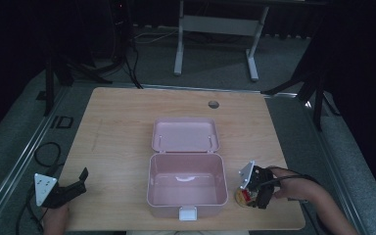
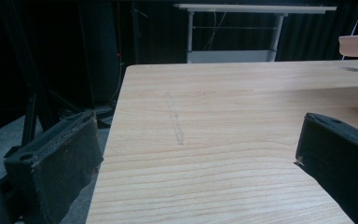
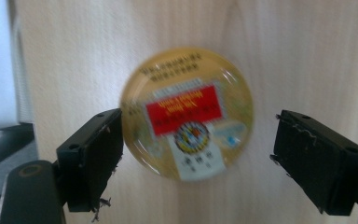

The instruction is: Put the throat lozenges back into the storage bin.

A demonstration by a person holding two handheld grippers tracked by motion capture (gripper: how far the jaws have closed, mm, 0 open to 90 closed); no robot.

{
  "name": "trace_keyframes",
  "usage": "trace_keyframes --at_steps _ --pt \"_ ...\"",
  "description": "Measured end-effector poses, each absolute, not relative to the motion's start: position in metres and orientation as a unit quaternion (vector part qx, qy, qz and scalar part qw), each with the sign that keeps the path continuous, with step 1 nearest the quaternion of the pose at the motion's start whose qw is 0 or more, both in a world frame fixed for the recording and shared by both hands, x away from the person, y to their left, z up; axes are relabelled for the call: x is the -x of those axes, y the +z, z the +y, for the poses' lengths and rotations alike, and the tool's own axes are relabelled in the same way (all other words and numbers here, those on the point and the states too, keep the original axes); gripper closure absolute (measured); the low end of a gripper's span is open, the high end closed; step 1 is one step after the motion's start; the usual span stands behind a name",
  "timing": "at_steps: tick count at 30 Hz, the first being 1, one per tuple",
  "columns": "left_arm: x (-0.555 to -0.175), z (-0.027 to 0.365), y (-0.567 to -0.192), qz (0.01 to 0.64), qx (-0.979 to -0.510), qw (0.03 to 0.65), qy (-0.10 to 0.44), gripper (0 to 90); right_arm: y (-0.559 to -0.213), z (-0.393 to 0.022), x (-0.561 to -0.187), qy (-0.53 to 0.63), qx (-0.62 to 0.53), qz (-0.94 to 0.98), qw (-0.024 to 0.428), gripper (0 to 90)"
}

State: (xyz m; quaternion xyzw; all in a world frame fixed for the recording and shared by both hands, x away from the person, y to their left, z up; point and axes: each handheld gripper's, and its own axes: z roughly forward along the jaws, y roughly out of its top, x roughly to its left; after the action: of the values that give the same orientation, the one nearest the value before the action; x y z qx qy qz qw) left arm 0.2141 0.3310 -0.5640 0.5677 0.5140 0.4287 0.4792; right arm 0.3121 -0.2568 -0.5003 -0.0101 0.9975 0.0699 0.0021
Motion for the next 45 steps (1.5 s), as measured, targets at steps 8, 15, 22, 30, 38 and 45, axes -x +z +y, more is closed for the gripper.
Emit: trace_keyframes --at_steps 8,15,22,30,38,45 --pt "-0.214 0.331 -0.564 0.512 -0.569 0.479 0.429 0.3 -0.513 -0.249 -0.310 0.054 0.020 0.998 -0.006 16.4" --pt "-0.214 0.331 -0.564 0.513 -0.569 0.479 0.429 0.3 -0.511 -0.247 -0.312 0.039 0.020 0.999 -0.013 20.4" --pt "-0.214 0.330 -0.564 0.513 -0.569 0.478 0.429 0.3 -0.495 -0.248 -0.311 0.029 -0.013 0.999 -0.012 20.5" --pt "-0.215 0.330 -0.564 0.513 -0.569 0.478 0.429 0.3 -0.475 -0.248 -0.308 0.021 -0.028 0.999 -0.016 20.6" --pt "-0.215 0.330 -0.564 0.513 -0.569 0.477 0.430 0.3 -0.447 -0.247 -0.304 0.026 -0.044 0.999 -0.016 20.6" --pt "-0.214 0.330 -0.564 0.514 -0.569 0.477 0.430 0.3 -0.420 -0.241 -0.300 0.019 -0.043 0.999 0.003 20.6"
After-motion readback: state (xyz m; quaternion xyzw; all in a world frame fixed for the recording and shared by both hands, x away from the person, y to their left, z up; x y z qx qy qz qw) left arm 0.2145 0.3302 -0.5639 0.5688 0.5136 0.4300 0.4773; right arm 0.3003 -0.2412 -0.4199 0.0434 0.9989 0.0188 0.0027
